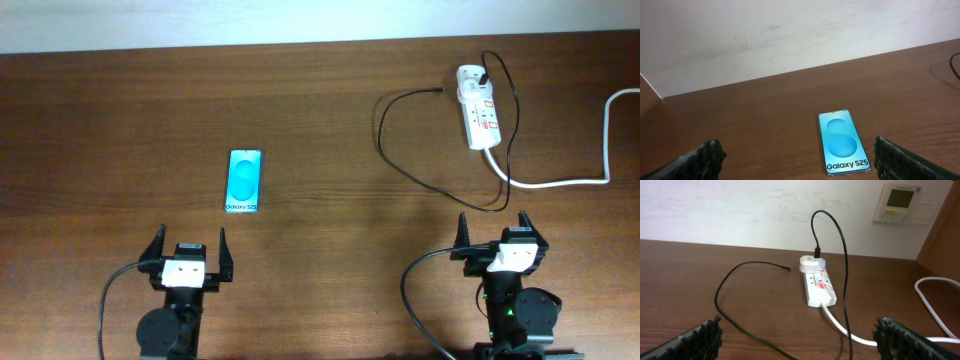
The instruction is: Plug charger to phone and switch on socket
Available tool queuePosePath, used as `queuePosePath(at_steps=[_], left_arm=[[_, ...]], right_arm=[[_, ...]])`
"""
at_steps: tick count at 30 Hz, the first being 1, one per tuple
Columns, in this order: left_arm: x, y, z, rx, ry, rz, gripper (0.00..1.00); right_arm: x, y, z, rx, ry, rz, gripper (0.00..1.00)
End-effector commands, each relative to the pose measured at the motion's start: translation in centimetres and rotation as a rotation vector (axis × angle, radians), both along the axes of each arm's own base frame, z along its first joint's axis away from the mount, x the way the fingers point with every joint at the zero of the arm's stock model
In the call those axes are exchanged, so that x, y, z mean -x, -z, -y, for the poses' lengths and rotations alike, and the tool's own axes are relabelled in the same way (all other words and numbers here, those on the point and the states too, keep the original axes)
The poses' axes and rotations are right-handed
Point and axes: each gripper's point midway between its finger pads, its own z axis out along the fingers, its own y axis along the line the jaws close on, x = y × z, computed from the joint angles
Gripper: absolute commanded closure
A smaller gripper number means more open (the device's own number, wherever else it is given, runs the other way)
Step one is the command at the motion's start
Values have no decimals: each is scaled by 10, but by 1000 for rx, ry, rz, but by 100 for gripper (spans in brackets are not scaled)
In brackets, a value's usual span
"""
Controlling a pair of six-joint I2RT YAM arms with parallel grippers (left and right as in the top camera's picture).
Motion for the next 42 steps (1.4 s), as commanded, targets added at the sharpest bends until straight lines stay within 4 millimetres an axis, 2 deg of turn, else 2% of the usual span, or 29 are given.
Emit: queuePosePath(at_steps=[1, 5, 10, 13, 17, 21, 23, 25, 28, 32, 35, 40, 42], left_arm=[[0, 3, 3, 8, 16, -2, 1], [1, 0, 3, 34, 17, -10, 1], [7, -24, 3, 35, 17, 3, 1], [9, -35, 4, 140, 20, 21, 1], [21, -39, 17, 157, 95, -51, 1], [33, -68, 22, 175, 129, -40, 1], [36, -70, 32, 180, 184, -92, 1], [35, -67, 32, 180, 178, -162, 1], [30, -84, 42, 189, 229, -208, 1], [21, -92, 44, 193, 224, -324, 1], [8, -106, 45, 195, 218, -383, 1], [-5, -131, 55, 207, 264, -405, 1], [-3, -129, 55, 209, 267, -417, 1]], right_arm=[[0, 3, 3, 7, 14, -6, 2], [0, 3, 3, 7, 14, -6, 2], [0, 3, 3, 7, 14, -6, 2], [0, 3, 3, 7, 14, -6, 2], [0, 3, 3, 7, 14, -6, 2], [0, 3, 3, 7, 14, -6, 2], [0, 3, 3, 7, 14, -6, 1], [0, 3, 3, 7, 14, -6, 2], [0, 3, 3, 7, 14, -6, 2], [0, 3, 3, 7, 14, -6, 2], [0, 3, 3, 7, 14, -6, 1], [0, 3, 3, 7, 14, -6, 1], [0, 3, 3, 7, 14, -6, 2]])
